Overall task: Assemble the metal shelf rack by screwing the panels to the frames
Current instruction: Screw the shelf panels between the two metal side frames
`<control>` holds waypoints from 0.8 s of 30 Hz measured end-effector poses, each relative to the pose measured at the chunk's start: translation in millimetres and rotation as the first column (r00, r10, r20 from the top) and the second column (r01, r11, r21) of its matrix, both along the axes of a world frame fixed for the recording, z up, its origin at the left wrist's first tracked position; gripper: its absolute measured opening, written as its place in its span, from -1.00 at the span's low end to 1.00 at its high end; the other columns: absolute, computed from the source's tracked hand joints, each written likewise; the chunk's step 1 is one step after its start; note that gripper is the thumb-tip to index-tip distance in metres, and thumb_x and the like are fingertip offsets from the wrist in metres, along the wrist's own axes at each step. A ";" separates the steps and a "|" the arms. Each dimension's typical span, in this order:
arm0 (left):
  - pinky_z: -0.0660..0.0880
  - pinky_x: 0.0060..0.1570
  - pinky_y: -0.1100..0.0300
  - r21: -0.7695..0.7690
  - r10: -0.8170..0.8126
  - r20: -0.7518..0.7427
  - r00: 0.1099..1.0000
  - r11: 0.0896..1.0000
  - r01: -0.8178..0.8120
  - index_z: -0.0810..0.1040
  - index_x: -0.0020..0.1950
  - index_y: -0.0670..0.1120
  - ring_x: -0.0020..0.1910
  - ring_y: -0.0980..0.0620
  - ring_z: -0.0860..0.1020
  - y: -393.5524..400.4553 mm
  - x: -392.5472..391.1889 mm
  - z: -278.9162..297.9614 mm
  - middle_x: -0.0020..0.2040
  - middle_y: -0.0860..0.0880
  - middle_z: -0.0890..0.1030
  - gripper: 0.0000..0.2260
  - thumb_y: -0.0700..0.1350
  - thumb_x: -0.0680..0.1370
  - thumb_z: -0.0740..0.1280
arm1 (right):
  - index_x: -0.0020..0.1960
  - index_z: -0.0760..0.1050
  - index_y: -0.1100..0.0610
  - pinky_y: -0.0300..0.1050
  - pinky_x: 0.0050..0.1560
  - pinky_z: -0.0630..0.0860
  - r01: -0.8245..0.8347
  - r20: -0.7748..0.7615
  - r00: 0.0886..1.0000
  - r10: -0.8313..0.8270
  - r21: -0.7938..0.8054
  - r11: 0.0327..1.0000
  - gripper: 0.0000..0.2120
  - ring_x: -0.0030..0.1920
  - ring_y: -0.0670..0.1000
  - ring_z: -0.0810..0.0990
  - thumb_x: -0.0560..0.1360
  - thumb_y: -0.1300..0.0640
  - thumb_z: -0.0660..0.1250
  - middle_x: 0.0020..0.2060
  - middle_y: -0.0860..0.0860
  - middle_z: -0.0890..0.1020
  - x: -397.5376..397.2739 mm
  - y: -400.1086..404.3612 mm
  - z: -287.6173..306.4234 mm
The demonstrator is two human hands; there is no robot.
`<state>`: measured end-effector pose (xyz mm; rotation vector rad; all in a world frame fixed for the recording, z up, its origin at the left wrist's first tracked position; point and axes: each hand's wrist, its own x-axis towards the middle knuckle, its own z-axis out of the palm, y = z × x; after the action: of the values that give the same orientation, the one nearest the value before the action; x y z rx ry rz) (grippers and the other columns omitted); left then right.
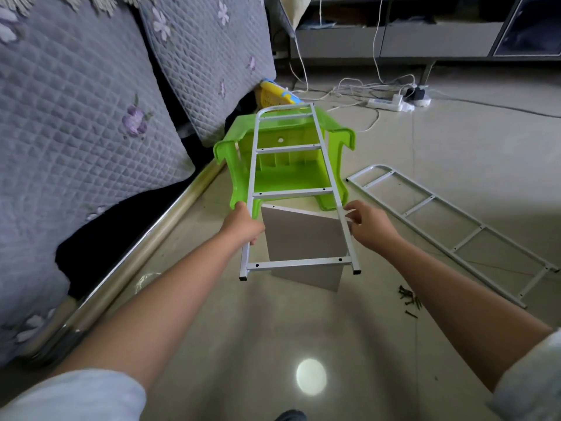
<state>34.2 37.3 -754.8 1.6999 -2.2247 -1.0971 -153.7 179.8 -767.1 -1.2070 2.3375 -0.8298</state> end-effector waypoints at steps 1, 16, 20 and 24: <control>0.54 -0.04 0.01 -0.016 -0.016 0.024 1.000 1.000 0.016 0.18 0.37 -0.18 -0.16 -0.15 0.56 -1.2 -3.7 1.5 -0.09 -0.18 0.54 -0.50 -0.23 0.48 0.27 | 0.27 0.43 0.21 -0.08 0.13 0.44 -0.005 -0.023 1.000 0.005 0.014 1.000 -0.67 0.12 0.15 0.55 0.51 0.28 0.21 0.12 0.16 0.59 -0.8 -0.6 0.9; 0.51 0.08 -0.03 -0.061 0.102 -0.017 0.995 0.993 -0.102 0.35 0.27 -0.30 0.13 -0.24 0.53 -18.0 -21.9 -8.9 0.19 -0.29 0.50 -0.68 -0.28 0.54 0.24 | 0.27 0.41 0.26 0.03 0.05 0.57 -0.011 0.141 0.990 -0.004 0.104 0.994 -0.67 -0.08 0.19 0.64 0.51 0.33 0.14 0.07 0.17 0.54 -5.8 -4.2 4.6; 0.49 -0.01 -0.02 -0.097 0.135 -0.088 0.987 0.985 -0.144 0.40 0.24 -0.32 0.12 -0.28 0.52 -12.9 -21.3 -10.4 0.17 -0.32 0.50 -0.71 -0.27 0.54 0.14 | 0.05 0.50 0.28 -0.35 -0.37 0.54 -0.008 0.144 0.990 -0.005 0.091 0.996 -0.83 -0.37 0.02 0.57 0.52 0.35 0.17 -0.17 0.09 0.52 -7.9 -2.6 1.2; 0.50 -0.22 0.00 -0.140 0.124 -0.087 0.989 0.981 -0.135 0.39 0.18 -0.32 -0.12 -0.27 0.57 -13.2 -19.0 -12.0 0.13 -0.32 0.52 -0.75 -0.20 0.58 0.11 | -0.07 0.47 0.34 -0.35 -0.48 0.53 0.019 0.260 0.965 -0.040 0.085 0.996 -0.91 -0.43 -0.01 0.54 0.52 0.34 0.20 -0.36 0.08 0.48 -14.6 -5.0 -8.7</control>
<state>15.2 24.1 -766.8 1.6852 -2.0604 -0.9300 -168.3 174.8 -775.9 -0.9665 2.1572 -0.8387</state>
